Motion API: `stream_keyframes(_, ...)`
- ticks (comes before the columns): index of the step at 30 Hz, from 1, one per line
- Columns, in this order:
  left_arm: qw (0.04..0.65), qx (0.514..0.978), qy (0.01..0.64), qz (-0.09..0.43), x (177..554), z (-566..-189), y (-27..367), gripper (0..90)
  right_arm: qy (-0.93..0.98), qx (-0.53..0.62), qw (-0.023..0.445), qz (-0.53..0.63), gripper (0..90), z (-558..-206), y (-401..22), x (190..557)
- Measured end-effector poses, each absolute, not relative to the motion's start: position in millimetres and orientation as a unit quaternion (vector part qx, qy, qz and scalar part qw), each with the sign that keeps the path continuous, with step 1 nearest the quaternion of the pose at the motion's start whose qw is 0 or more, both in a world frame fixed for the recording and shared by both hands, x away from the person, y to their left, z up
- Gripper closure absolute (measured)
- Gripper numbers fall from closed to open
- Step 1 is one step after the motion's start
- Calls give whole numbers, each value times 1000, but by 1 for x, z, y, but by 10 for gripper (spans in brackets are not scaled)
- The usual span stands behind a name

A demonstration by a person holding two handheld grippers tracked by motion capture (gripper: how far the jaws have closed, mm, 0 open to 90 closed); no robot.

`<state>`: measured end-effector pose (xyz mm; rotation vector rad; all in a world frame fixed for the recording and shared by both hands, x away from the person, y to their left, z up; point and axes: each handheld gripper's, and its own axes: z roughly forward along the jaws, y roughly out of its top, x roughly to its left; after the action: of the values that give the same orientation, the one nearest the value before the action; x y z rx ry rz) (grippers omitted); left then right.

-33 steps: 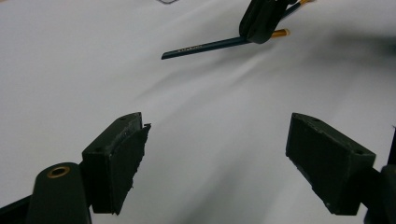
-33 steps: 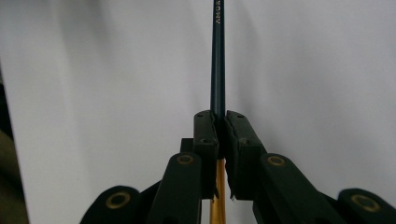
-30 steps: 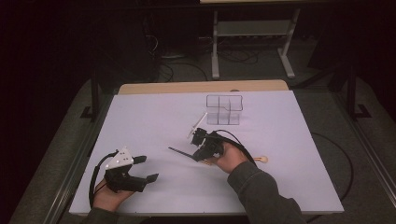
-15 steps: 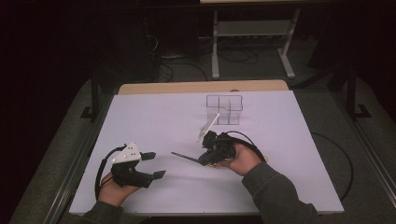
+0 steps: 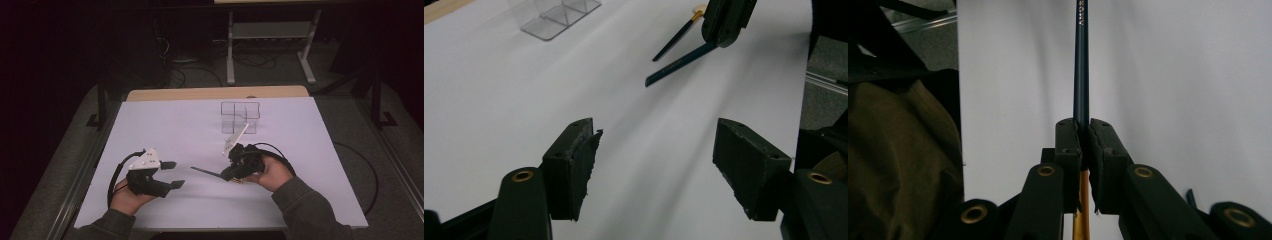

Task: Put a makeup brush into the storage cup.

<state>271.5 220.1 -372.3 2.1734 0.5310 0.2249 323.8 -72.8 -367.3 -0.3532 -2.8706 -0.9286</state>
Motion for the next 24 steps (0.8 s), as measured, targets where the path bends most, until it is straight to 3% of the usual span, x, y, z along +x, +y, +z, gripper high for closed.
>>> stream_keyframes(24,431,881,190,46,282,-367,199,453,-944,-88,56,-312,829,-367,-73,318)
